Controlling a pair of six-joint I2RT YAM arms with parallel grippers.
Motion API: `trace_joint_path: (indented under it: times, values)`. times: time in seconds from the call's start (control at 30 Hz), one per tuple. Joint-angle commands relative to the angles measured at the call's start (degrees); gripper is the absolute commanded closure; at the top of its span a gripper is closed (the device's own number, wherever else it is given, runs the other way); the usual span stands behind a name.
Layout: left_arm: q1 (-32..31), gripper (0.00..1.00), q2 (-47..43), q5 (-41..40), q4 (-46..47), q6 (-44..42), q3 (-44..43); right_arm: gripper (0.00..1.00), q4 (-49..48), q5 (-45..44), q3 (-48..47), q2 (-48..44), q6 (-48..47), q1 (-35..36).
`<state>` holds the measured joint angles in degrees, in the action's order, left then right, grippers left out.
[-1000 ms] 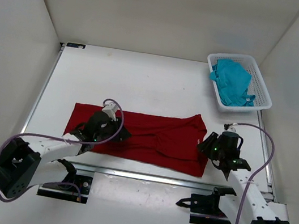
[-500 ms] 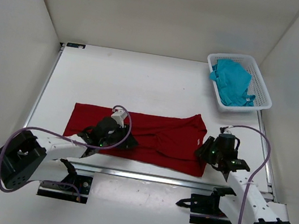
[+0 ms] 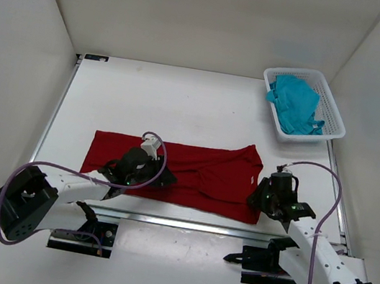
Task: Fold and stack the t-shirts
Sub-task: Fold the other side of the tshirt into a rectangle
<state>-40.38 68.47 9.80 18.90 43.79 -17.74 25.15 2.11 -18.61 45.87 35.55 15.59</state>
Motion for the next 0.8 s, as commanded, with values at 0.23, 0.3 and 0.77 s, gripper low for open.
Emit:
trace_joint_path:
  times: [0.23, 0.3, 0.77]
  values:
    - [0.7, 0.61, -0.1, 0.1, 3.2, 0.2, 0.3, 0.91, -2.6, 4.3, -0.5, 0.7, 0.0, -2.7]
    - [0.5, 0.62, 0.2, 0.0, 3.5, 0.1, 0.6, 0.98, -1.3, 4.7, -1.2, -1.5, -0.1, -2.4]
    - [1.2, 0.61, -0.2, 0.9, 2.6, -0.6, -0.1, 1.0, 14.4, 6.6, -10.8, -8.1, 1.7, -1.1]
